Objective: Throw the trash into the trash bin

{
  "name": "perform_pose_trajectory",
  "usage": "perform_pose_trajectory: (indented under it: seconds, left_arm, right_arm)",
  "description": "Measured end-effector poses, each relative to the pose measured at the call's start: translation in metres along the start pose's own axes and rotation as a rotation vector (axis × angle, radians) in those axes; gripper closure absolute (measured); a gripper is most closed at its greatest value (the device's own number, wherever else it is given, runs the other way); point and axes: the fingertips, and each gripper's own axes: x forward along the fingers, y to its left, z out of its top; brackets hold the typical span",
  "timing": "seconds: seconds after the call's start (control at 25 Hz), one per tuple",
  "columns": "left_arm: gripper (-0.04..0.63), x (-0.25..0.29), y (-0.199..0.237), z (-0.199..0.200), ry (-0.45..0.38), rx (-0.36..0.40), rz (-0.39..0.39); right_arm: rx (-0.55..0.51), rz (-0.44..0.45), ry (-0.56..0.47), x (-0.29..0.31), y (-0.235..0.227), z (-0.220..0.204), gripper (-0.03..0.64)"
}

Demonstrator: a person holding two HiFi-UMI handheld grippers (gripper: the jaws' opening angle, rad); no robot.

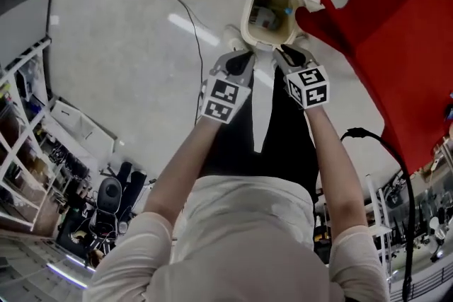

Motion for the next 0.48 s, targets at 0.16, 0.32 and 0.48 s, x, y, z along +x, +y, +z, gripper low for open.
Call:
perform_pose_trajectory:
  seconds: [0.16, 0.32, 0.48]
  left_arm:
    - [0.591, -0.030, -0.018, 0.021, -0.007, 0.014, -0.010]
    - [0.591, -0.061, -0.041, 0.041, -0.011, 0.058, -0.033]
    - [0.591, -0.089, -0.061, 0.064, -0.020, 0.085, -0.051]
  right_arm:
    - [0.005, -0.026, -0.040, -0.039, 0.014, 0.022, 0.575]
    - [-0.012, -0.036, -0.061, -0.077, 0.033, 0.038, 0.601]
    - [-0.020, -0.015, -0.083, -0.112, 0.054, 0.058, 0.614]
